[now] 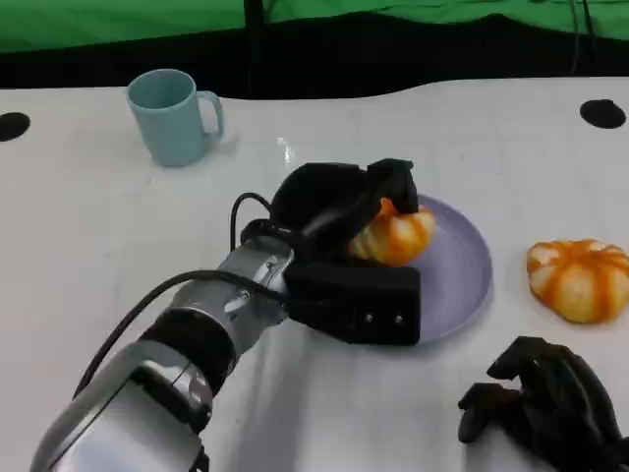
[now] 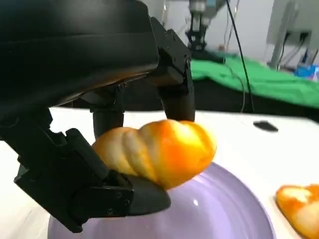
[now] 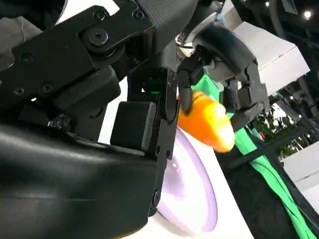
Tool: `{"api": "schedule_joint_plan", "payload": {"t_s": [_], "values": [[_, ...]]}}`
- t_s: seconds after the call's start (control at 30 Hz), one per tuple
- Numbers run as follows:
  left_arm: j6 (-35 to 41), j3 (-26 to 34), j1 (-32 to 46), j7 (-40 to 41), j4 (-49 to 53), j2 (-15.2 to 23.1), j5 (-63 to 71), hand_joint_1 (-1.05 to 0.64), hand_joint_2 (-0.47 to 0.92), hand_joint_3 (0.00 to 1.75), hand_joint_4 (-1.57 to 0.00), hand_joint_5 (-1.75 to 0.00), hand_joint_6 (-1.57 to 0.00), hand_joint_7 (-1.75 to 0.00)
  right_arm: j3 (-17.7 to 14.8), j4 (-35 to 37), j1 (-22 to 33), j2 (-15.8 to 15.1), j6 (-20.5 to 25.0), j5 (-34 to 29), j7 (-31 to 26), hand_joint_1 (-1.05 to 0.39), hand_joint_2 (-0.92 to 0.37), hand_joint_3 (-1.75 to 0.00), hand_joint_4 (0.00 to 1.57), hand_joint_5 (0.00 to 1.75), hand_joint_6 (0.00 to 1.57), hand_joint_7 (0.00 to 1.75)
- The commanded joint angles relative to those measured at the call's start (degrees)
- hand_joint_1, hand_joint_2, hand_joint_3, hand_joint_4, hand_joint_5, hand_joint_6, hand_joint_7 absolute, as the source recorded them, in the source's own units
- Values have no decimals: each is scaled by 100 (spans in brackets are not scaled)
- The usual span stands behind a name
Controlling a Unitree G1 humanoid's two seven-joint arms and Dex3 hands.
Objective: Grasp the bread from the table and place it into the plate.
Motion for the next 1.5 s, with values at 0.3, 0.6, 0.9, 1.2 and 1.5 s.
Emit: {"api": "schedule_joint_plan", "payload": {"t_s": [0.3,0.6,0.9,1.2,1.5], "values": [[302,-258,-344,-1010,68,41,22,-71,92,35,-24,-52,-29,-1,16,-86,7,-30,99,38,-97,-105,-74,0,157,73,157,33],[332,-272,-374,-1248,-108,148,18,-86,92,38,-17,-47,-21,-1,12,-79,5,-48,68,56,-72,-105,-74,0,157,75,157,35],[282,-212,-230,-1438,-455,316,-56,-87,92,38,-19,-49,-23,-2,9,-22,-13,-67,43,80,12,-105,-75,-1,156,73,157,32],[-73,112,441,-1606,-1266,771,-524,-84,92,38,-22,-52,-24,-2,18,-78,17,-60,32,74,-6,-105,-75,0,156,72,157,32],[-803,648,1278,-1643,-2106,1150,-1159,-80,92,41,-28,-57,-30,-4,-5,-64,4,-54,25,91,-40,-105,-75,0,157,72,157,32]]}}
